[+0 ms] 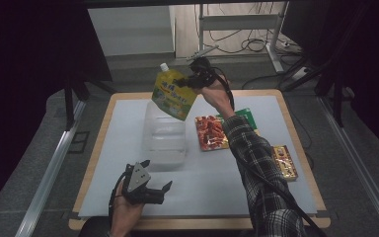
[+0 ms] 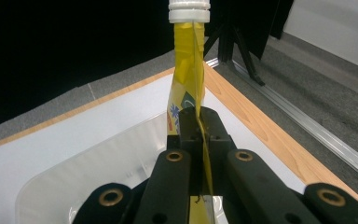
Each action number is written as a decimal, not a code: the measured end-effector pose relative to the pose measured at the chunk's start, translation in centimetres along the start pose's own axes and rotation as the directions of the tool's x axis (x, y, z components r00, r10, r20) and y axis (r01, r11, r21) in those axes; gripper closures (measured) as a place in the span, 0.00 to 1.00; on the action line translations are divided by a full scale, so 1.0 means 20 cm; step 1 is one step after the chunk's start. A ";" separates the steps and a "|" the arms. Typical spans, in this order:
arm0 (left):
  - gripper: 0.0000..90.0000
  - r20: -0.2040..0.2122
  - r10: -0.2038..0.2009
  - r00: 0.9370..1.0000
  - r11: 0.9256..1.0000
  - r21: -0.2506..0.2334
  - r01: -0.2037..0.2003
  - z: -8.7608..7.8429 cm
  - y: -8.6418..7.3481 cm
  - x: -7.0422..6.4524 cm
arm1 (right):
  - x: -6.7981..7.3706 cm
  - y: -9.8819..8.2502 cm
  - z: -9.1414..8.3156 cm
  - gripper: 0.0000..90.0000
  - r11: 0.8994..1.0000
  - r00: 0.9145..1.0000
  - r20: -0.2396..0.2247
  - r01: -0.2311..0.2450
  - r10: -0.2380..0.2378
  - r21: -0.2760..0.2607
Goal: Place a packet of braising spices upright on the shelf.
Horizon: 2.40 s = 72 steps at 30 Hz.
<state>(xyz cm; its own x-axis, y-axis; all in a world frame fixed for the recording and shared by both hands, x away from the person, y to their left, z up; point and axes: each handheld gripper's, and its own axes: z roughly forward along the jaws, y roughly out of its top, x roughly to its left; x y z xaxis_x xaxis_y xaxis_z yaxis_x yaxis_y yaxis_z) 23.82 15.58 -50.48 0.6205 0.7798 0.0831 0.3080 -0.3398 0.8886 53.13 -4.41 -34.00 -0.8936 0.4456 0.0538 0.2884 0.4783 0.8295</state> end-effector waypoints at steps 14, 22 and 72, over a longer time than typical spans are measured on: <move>0.01 0.007 0.000 1.000 1.000 0.005 0.000 0.00 0.00 0.00 | 0.00 -0.03 0.16 0.99 0.997 1.000 -0.018 0.020 -0.018 0.068; 0.01 0.019 0.000 1.000 1.000 0.008 0.000 0.00 0.00 0.00 | 0.01 -0.05 0.27 0.98 0.998 0.999 -0.046 -0.015 0.017 0.057; 0.01 0.041 0.034 0.999 0.999 0.038 -0.035 0.03 0.00 -0.03 | 0.04 -0.14 0.22 0.20 0.999 0.999 0.046 0.002 -0.004 0.038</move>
<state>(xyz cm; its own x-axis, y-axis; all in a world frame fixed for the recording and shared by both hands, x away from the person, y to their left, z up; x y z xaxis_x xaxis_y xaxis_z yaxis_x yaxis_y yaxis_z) 23.79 14.74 -50.88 0.6593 0.7459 0.0945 0.3133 -0.3867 0.8674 53.19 -2.03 -38.67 -0.8780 0.4781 0.0251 0.2994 0.5075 0.8080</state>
